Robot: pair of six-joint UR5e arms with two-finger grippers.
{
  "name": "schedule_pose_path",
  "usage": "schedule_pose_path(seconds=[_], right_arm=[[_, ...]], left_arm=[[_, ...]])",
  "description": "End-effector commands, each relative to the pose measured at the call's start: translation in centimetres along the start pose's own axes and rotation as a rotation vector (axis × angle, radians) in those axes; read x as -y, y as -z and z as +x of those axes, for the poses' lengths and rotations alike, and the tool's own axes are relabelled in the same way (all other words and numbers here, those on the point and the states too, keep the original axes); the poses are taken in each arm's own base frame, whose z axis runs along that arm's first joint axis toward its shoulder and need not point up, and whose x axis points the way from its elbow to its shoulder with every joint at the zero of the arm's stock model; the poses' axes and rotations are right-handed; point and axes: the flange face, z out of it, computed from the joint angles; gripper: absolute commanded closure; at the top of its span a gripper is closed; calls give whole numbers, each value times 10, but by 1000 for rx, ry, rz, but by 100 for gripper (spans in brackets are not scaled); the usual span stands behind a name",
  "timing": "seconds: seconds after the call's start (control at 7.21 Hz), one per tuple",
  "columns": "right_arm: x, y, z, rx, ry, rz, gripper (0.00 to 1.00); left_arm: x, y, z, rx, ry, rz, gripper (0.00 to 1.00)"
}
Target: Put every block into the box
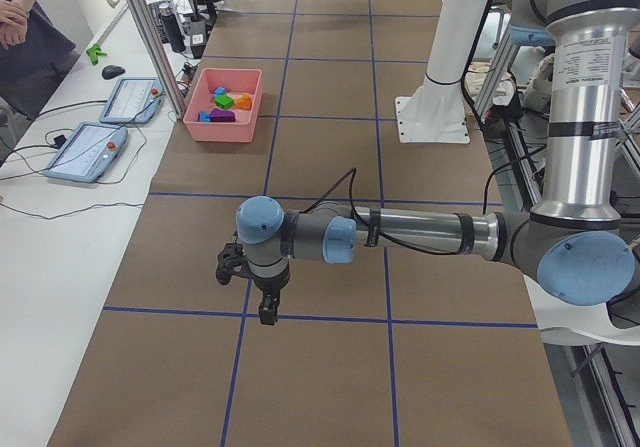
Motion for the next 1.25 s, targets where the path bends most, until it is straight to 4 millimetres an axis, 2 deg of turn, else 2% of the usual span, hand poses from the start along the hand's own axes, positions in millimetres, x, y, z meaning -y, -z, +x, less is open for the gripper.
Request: schedule_pose_path(seconds=[0.0,0.28,0.55,1.11], right_arm=[[-38,-14,48,-2,94,-29,0],[-46,-8,61,-13,111,-18,0],[-39,7,60,-123,136,6,0],[-41,6,61,-123,127,4,0]], left_arm=[[2,1,1,1,-3,1,0],[4,1,1,4,-4,2,0],[5,1,2,4,-4,2,0],[6,1,2,4,-4,1,0]])
